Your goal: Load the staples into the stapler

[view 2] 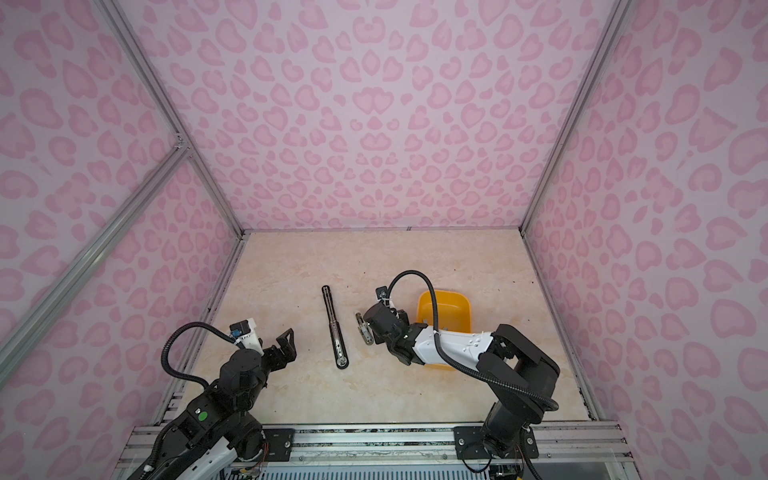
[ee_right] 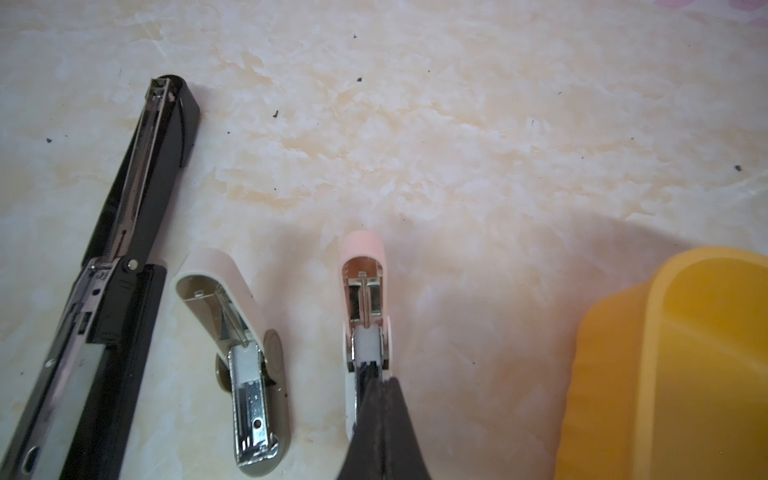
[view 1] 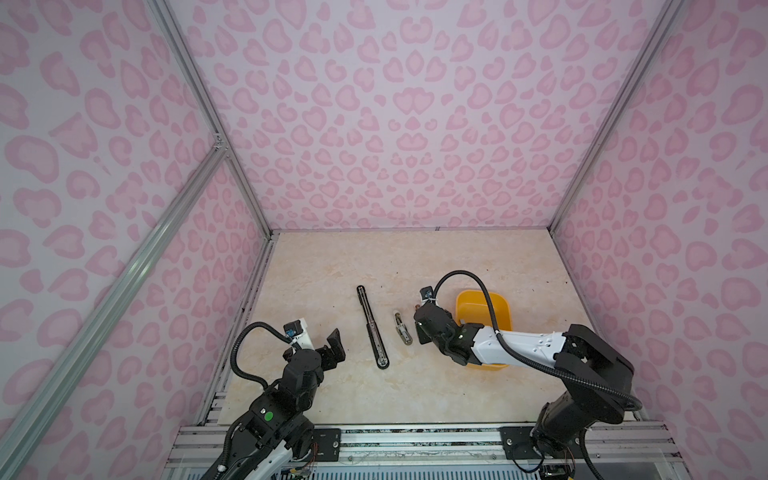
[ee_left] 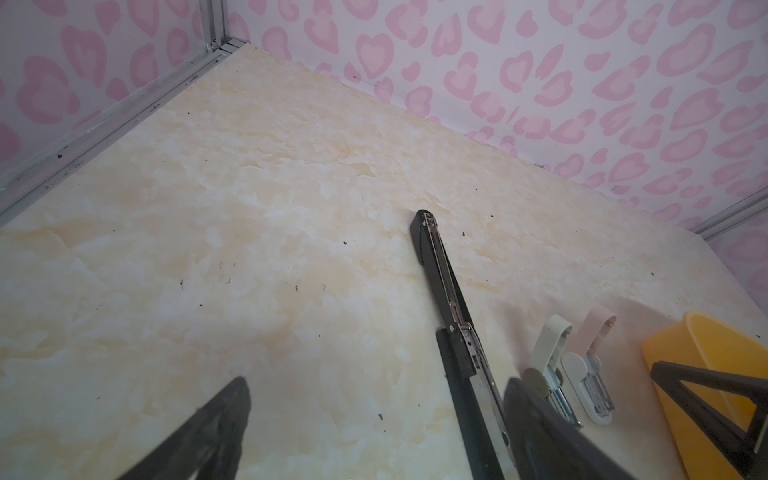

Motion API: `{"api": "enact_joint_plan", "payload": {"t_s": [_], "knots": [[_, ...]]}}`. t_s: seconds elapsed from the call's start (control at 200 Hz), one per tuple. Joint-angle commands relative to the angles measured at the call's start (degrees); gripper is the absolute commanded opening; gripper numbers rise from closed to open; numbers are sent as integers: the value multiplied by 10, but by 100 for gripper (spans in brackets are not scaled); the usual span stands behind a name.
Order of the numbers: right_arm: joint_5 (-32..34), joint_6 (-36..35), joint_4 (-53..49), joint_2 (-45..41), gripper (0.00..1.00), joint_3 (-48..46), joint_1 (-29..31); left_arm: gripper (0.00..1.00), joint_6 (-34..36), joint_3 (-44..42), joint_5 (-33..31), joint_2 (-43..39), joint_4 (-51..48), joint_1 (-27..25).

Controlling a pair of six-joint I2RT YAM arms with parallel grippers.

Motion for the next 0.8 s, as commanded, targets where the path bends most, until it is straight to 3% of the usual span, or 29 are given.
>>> {"api": "enact_joint_plan", "payload": {"t_s": [0.0,0.51,0.795], "knots": [[26,8,1,-19,0,-8,-1,96,0,6,-10,0,14,0],[88,55,-33,-121,5,-43,-12,96,-7,7,-13,-8,5,1],[82,68,-48,-143,4,-54,-20,96,-5,7,-15,-8,5,1]]}}
